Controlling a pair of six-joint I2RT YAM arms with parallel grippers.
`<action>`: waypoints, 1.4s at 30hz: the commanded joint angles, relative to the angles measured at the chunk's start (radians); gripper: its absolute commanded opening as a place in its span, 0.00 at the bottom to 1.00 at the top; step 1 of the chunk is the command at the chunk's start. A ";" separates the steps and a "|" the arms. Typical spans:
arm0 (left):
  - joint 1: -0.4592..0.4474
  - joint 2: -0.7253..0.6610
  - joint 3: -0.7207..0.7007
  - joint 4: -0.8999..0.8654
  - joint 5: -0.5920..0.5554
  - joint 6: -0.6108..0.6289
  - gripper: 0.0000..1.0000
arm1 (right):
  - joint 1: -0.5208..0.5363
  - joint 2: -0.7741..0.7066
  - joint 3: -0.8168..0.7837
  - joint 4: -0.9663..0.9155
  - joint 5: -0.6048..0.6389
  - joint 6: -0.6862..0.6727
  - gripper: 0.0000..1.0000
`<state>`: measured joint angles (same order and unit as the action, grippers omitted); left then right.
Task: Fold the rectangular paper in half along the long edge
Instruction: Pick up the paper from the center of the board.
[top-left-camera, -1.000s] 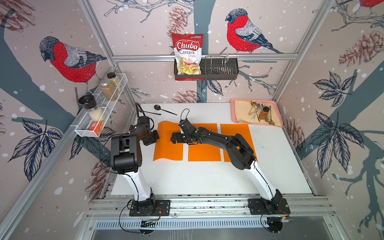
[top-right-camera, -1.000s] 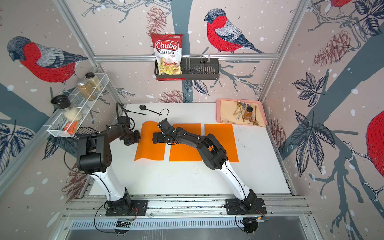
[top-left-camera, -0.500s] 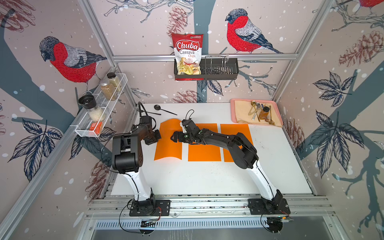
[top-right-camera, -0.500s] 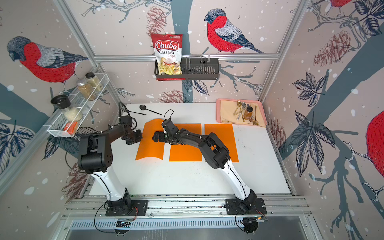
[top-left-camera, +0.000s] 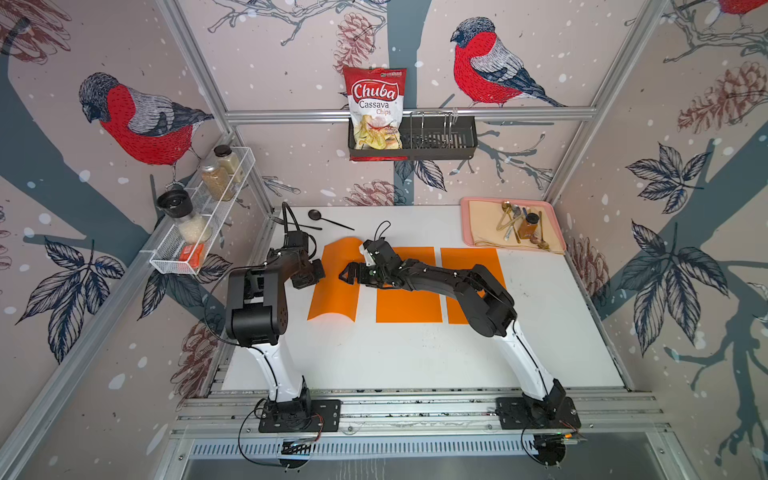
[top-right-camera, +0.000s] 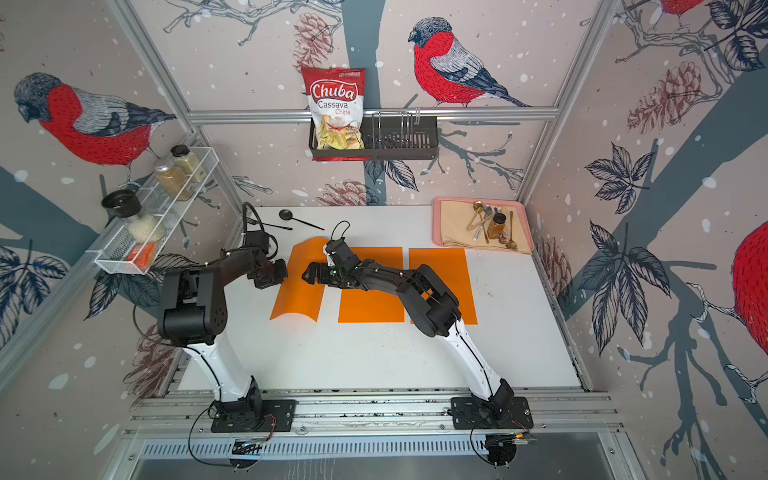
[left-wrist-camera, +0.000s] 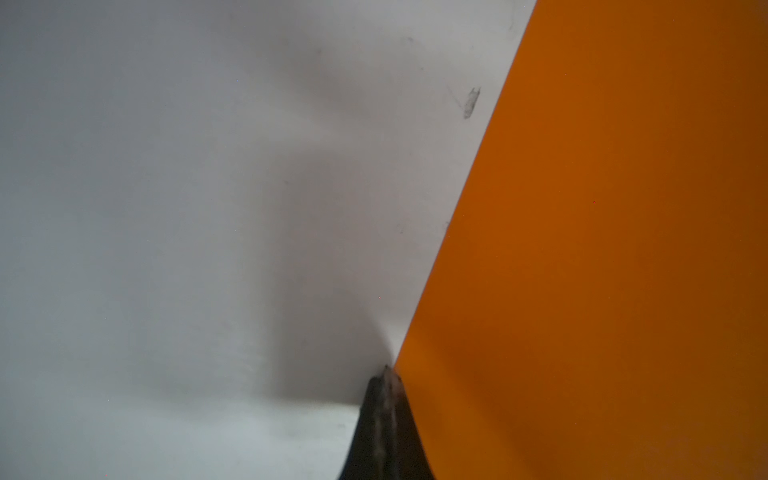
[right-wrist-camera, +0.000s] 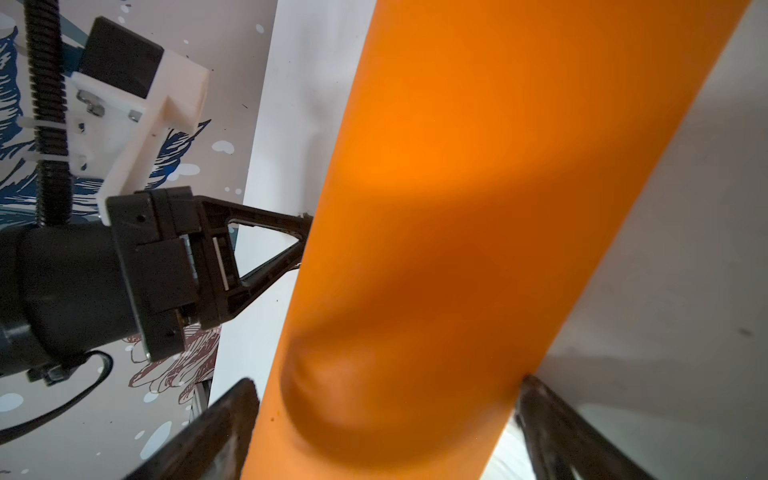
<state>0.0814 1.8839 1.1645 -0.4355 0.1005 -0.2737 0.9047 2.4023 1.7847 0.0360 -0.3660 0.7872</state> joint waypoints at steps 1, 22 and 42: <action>-0.011 0.015 -0.013 -0.084 0.029 0.007 0.00 | 0.005 0.022 0.010 -0.087 -0.009 0.018 0.99; -0.033 -0.006 -0.028 -0.068 0.073 -0.003 0.00 | 0.021 0.122 0.125 -0.156 0.022 0.010 0.99; -0.033 -0.012 -0.020 -0.064 0.099 -0.003 0.00 | 0.028 0.186 0.195 -0.251 0.079 -0.024 0.90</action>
<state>0.0521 1.8694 1.1484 -0.4282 0.1612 -0.2840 0.9310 2.5557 1.9862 0.0460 -0.3477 0.7639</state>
